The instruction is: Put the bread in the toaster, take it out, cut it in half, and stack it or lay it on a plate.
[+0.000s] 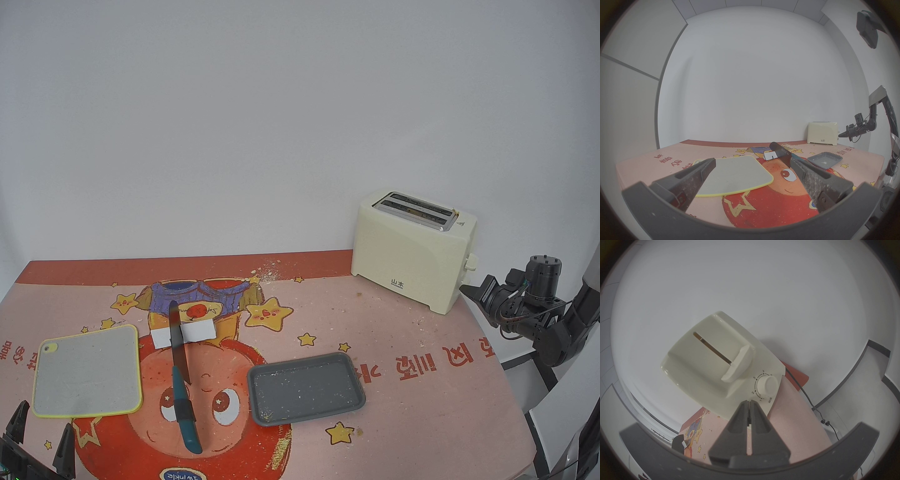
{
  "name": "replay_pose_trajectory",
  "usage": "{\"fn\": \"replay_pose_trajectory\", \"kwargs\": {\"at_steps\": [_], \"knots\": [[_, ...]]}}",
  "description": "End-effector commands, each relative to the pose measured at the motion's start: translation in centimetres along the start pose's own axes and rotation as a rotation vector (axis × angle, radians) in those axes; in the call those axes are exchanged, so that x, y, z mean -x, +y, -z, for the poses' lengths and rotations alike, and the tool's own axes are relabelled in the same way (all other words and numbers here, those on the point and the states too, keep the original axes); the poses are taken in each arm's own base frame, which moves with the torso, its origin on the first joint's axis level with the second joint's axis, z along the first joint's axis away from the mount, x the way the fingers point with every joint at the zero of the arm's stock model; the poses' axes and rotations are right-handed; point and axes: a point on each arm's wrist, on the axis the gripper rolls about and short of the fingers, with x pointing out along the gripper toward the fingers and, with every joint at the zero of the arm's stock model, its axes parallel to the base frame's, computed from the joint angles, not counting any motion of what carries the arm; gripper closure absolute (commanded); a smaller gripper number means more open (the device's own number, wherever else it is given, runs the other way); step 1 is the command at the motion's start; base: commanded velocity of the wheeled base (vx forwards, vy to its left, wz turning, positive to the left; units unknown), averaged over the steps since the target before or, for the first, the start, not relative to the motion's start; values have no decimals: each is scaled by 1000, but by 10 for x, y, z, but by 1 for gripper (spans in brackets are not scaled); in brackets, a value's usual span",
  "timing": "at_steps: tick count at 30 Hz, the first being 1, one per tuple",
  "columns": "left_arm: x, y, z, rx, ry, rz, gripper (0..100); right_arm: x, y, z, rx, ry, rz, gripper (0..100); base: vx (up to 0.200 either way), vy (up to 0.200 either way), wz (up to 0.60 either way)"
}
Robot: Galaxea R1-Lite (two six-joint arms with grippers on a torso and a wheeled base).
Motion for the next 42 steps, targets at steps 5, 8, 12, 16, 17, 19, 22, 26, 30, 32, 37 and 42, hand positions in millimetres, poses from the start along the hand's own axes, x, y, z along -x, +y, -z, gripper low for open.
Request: {"fn": "replay_pose_trajectory", "kwargs": {"at_steps": [5, 8, 12, 16, 17, 19, 22, 26, 30, 32, 37, 42], "knots": [[-1, 0, 5, 0, 8, -1, 0, 1, 1, -2, 1, -8, -7, 100, 0, 0, 0], [-1, 0, 5, 0, 6, -1, 0, 1, 1, -4, 0, -13, -8, 100, 0, 0, 0], [-1, 0, 5, 0, 8, -1, 0, 0, 2, -4, 0, -14, -9, 100, 0, 0, 0], [-1, 0, 5, 0, 8, -1, 0, 0, 1, -4, 1, -15, -8, 100, 0, 0, 0], [-1, 0, 5, 0, 8, -1, 0, 0, 1, -4, 0, -15, -8, 100, 0, 0, 0], [-1, 0, 5, 0, 6, -1, 0, -1, 1, -6, -1, -21, -7, 100, 0, 0, 0], [-1, 0, 5, 0, 8, -1, 0, -2, 1, -7, 0, -25, -9, 100, 0, 0, 0], [-1, 0, 5, 0, 8, -1, 0, -2, 0, -7, -1, -23, -7, 100, 0, 0, 0], [-1, 0, 5, 0, 8, -1, 0, -2, 0, -7, 1, -23, -7, 100, 0, 0, 0], [-1, 0, 5, 0, 8, -1, 0, -2, 0, -6, -1, -22, -6, 100, 0, 0, 0], [-1, 0, 5, 0, 8, -1, 0, -3, -1, -6, -1, -21, -5, 100, 0, 0, 0], [0, 0, 5, 0, 5, -1, 0, -6, -4, -4, -2, -17, 1, 100, 0, 0, 0]]}}
